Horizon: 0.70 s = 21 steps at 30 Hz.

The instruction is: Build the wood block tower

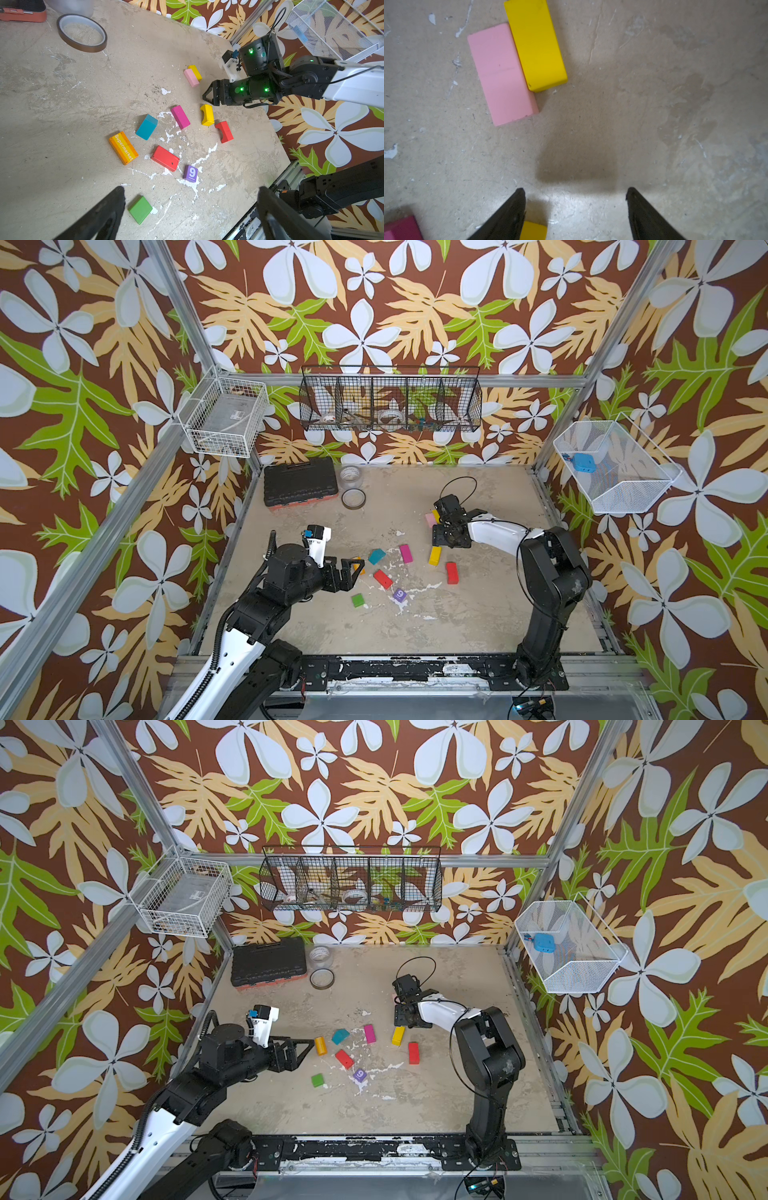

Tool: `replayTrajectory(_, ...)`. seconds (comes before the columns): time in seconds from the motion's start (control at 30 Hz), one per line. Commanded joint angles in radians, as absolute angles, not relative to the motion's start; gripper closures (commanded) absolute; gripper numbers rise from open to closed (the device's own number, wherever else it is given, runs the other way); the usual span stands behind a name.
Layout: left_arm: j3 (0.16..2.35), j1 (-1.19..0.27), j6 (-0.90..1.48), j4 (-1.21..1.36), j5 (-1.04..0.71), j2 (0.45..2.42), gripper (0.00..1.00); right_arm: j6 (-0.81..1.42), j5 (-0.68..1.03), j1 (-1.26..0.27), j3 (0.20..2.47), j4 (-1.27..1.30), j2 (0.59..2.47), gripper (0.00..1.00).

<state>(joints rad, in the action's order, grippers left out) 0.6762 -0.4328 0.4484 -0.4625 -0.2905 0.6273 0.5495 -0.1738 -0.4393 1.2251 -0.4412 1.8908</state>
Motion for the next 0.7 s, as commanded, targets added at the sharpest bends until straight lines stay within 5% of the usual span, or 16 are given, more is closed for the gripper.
replayTrajectory(0.0, 0.679, -0.435, 0.452, -0.451, -0.293, 0.628, 0.00, 0.558, -0.189, -0.437, 1.236, -0.439, 1.900, 0.23)
replayTrajectory(0.67, 0.678, -0.434, 0.452, -0.452, -0.291, 0.630, 0.00, 0.518, -0.179, -0.413, 1.365, -0.458, 2.056, 0.26)
